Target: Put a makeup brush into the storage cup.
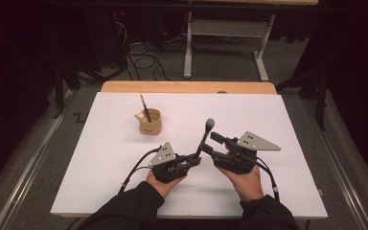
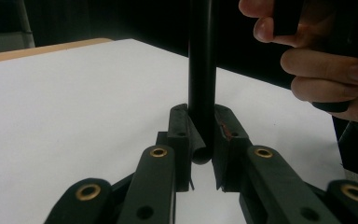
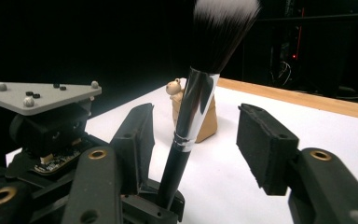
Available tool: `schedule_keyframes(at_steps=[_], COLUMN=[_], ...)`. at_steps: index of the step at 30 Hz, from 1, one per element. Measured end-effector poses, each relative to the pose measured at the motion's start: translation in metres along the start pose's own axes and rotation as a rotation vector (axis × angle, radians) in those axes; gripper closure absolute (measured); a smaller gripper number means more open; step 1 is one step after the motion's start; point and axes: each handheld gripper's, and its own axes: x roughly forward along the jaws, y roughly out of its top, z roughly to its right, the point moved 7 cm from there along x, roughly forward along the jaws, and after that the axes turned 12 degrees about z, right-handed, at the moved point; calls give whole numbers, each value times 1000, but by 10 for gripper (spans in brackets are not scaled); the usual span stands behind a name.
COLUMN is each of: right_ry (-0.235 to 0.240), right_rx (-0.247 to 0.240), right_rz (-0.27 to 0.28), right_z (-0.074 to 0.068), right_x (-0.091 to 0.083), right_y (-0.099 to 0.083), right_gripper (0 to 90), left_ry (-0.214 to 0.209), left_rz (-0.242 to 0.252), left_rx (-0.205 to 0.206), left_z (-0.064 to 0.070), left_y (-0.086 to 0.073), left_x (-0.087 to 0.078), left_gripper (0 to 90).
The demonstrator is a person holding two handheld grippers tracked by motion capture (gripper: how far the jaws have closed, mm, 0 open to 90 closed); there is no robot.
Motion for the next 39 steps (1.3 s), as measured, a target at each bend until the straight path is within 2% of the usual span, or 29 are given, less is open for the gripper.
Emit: schedule_keyframes(at_steps=[10, 34, 39], right_ry=[25, 67, 64], right_rx=[44, 131, 144], right_rz=[15, 30, 31], right_z=[-1, 1, 3], right_x=[0, 0, -1], right_y=[1, -1, -2], right_gripper=[578, 715, 772], left_ry=[-21, -39, -37], left_rz=[4, -7, -11], left_rx=[-19, -15, -12], left_z=[4, 9, 9], left_y=[-1, -4, -5], left_x=[1, 4, 5], left_gripper=[793, 793, 792])
